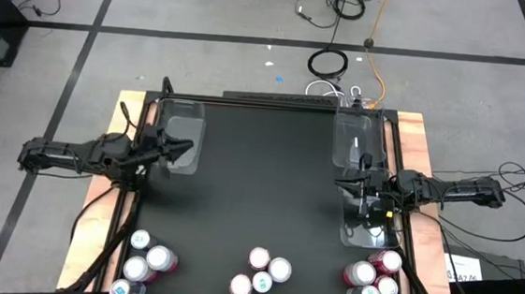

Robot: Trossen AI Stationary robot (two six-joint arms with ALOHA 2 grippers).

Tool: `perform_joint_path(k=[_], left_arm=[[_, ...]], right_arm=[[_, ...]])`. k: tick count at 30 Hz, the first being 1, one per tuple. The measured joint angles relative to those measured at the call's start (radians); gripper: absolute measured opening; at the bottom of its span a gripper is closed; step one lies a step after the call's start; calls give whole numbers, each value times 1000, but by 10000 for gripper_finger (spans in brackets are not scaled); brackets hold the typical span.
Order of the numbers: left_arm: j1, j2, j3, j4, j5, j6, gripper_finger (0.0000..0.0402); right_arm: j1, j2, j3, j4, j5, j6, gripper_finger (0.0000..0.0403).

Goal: Sort soda cans
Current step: Adjust the top left transparent bin

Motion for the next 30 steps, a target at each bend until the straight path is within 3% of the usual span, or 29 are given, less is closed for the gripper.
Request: perform_joint_path(k=[3, 5, 14, 18, 22, 30], left_arm=[[2, 82, 98, -178, -178, -120, 43], [11, 139, 155, -284, -226, -195, 33], [138, 332, 274, -493, -186, -416, 14], [233, 382, 294, -550, -67, -432, 17], [302, 416, 304, -543, 40, -406, 50], [372, 487, 304, -540, 64, -403, 152]], right_arm=[[0, 0, 0, 0, 0, 0, 27], [0, 0, 0, 0, 0, 0, 27], [0, 0, 0, 0, 0, 0, 27], [0, 0, 0, 0, 0, 0, 27], [0, 0, 0, 0, 0, 0, 27], [0, 0, 0, 0, 0, 0, 27]])
